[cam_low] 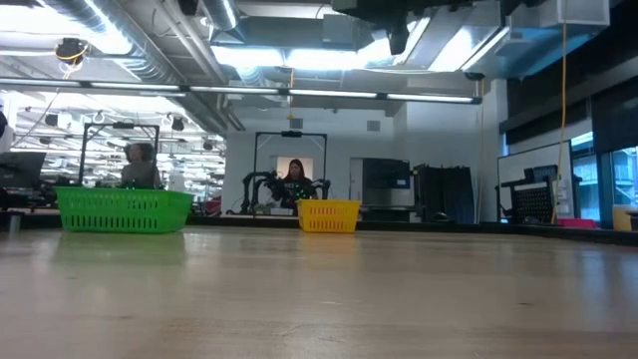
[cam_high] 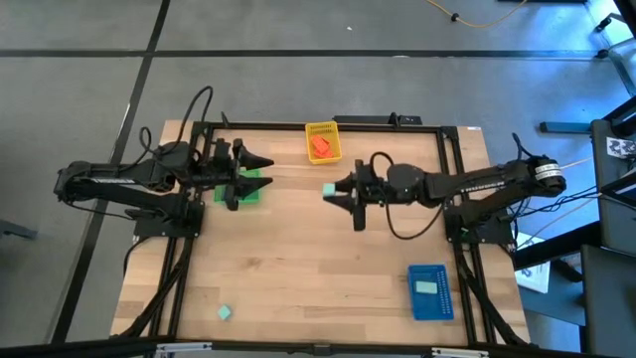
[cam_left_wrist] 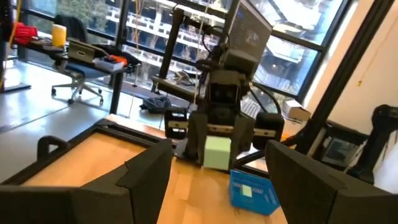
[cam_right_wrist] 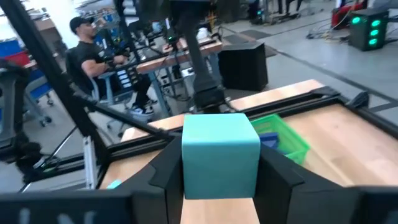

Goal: Sort & place blocks by color
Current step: Put the right light blue block into the blue bin

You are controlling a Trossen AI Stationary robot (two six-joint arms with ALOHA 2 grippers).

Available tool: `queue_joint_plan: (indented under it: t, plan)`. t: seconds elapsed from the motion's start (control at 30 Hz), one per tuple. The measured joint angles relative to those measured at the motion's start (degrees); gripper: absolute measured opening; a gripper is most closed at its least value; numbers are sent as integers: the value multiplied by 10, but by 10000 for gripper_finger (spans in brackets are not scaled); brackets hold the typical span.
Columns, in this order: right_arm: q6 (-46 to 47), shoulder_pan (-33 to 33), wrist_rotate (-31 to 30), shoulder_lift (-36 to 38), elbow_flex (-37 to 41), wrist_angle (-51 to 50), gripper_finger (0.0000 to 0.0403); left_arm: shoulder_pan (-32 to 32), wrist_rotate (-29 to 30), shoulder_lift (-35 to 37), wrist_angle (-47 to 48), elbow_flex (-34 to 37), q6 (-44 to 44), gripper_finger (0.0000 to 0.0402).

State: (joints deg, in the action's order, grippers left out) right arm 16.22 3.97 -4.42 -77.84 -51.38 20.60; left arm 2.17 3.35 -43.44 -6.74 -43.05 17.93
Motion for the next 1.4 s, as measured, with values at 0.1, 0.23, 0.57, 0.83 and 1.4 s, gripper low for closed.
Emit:
queue_joint_plan:
  t: [0.1,0.23,0.57,0.83,1.4]
  plan:
    - [-1,-17,1,0,-3,0,136,0,13,-1,1,0,0,250]
    - [-2,-35,16,0,-3,-4,136,0,25,0,2,0,-4,250]
    - [-3,-60,28,0,-3,-6,136,0,25,0,2,0,-5,250]
    - [-3,-61,31,0,-3,-12,136,0,25,0,2,0,-21,250]
    - [-2,-61,43,0,-3,-13,136,0,25,0,3,0,-21,250]
